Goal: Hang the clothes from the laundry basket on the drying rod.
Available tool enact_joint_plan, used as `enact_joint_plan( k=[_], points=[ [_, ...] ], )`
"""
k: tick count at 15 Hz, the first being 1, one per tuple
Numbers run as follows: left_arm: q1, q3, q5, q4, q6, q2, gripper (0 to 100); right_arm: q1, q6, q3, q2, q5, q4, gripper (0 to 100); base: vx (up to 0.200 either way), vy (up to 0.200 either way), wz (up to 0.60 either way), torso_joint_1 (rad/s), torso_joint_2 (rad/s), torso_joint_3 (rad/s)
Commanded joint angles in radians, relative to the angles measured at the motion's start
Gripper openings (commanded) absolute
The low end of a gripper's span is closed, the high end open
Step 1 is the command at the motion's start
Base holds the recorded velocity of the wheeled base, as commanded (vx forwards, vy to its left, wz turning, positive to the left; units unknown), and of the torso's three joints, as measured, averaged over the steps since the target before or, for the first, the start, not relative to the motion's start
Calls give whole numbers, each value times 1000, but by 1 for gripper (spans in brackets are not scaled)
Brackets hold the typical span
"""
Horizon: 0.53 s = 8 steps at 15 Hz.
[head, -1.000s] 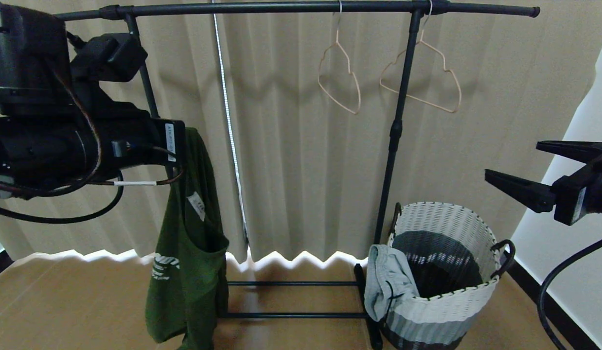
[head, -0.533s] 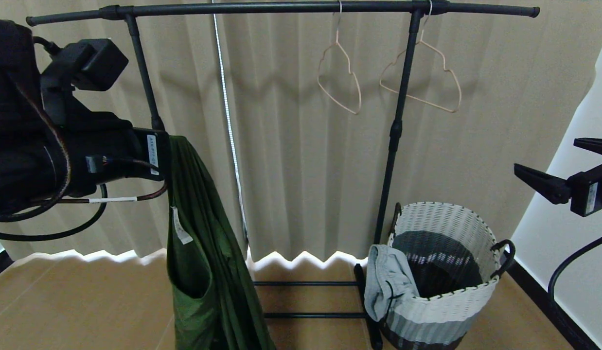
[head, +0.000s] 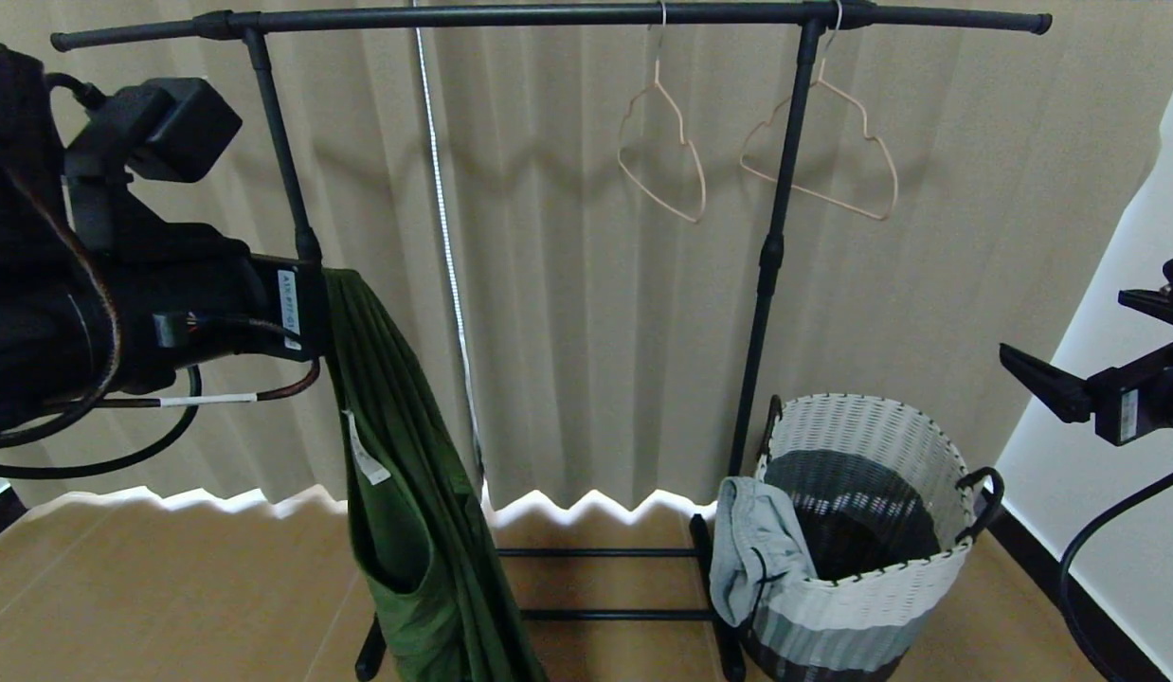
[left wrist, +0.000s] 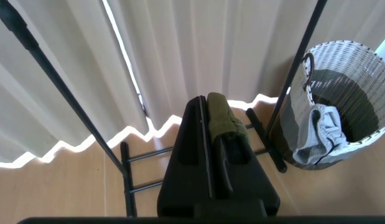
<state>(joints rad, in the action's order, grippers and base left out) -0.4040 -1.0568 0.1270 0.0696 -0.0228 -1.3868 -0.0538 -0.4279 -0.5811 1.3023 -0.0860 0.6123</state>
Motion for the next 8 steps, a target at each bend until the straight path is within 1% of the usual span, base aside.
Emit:
enact_joint_plan(
  k=[1, 4, 5, 7, 8],
  points=[
    [-2, 11, 0, 3, 0, 26, 0, -12, -2, 1, -2, 0, -2, 100, 0, 0, 0, 46, -183, -139],
    [-4, 28, -1, 4, -11, 52, 0, -35, -2, -6, 0, 6, -5, 100, 0, 0, 0, 89, -250, -248],
    [-4, 32, -1, 4, -17, 58, 0, -43, -2, -5, 3, 9, -6, 100, 0, 0, 0, 76, -398, -300],
    [-15, 34, -1, 6, -22, 68, 0, -52, -2, -3, 14, 9, -6, 100, 0, 0, 0, 144, -564, -283],
    [-19, 37, -1, 12, -22, 68, 0, -52, -2, -5, 21, 9, -6, 100, 0, 0, 0, 222, -520, -276]
  ],
)
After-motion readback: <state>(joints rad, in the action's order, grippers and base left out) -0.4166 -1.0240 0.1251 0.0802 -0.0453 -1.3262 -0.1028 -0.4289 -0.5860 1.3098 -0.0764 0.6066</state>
